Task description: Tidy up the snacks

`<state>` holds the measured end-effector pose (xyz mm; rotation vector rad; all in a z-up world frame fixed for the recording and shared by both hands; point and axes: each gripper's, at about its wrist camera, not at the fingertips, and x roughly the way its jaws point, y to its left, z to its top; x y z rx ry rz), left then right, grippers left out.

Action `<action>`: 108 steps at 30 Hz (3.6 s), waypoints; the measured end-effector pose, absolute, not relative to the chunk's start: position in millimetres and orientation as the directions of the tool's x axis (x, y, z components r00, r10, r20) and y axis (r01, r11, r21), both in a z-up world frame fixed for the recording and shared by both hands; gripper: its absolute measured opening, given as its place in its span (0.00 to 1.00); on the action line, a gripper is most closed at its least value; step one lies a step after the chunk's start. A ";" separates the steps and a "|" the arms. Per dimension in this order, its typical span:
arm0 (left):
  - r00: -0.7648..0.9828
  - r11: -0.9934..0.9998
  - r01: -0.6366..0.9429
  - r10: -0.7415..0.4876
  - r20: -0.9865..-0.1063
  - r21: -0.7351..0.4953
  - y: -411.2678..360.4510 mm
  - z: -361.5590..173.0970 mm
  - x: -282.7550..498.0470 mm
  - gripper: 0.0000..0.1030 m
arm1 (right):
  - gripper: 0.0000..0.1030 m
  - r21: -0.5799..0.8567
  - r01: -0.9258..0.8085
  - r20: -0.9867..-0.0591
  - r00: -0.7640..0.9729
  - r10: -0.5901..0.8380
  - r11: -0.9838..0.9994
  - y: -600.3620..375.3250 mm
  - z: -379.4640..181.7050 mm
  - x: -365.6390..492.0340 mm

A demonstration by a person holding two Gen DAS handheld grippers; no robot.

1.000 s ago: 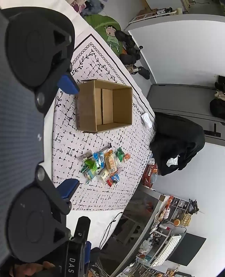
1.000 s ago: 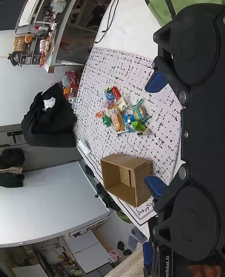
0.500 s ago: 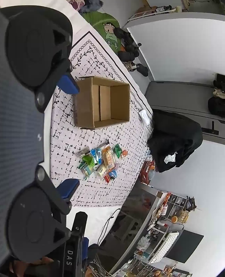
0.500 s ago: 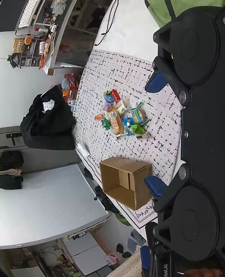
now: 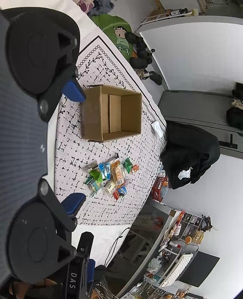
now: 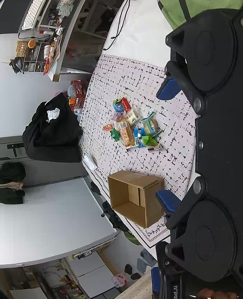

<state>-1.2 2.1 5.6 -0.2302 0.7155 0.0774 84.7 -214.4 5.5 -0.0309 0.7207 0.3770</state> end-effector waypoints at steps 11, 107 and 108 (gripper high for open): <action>0.756 0.973 -0.148 -0.003 -0.654 -0.175 2.1 6.5 -0.9 1.00 | 1.00 0.097 -0.348 -0.650 0.688 0.324 0.933 -213.0 4.7 84.7; 0.518 0.940 -0.223 -0.110 -0.848 -0.257 -56.3 -145.1 224.4 0.36 | 0.52 0.546 0.005 -0.805 0.279 0.524 0.838 -255.6 -164.8 307.2; 0.512 0.941 -0.225 -0.107 -0.852 -0.253 -56.7 -147.9 226.8 0.36 | 0.50 0.553 0.008 -0.804 0.267 0.531 0.833 -254.8 -168.3 309.5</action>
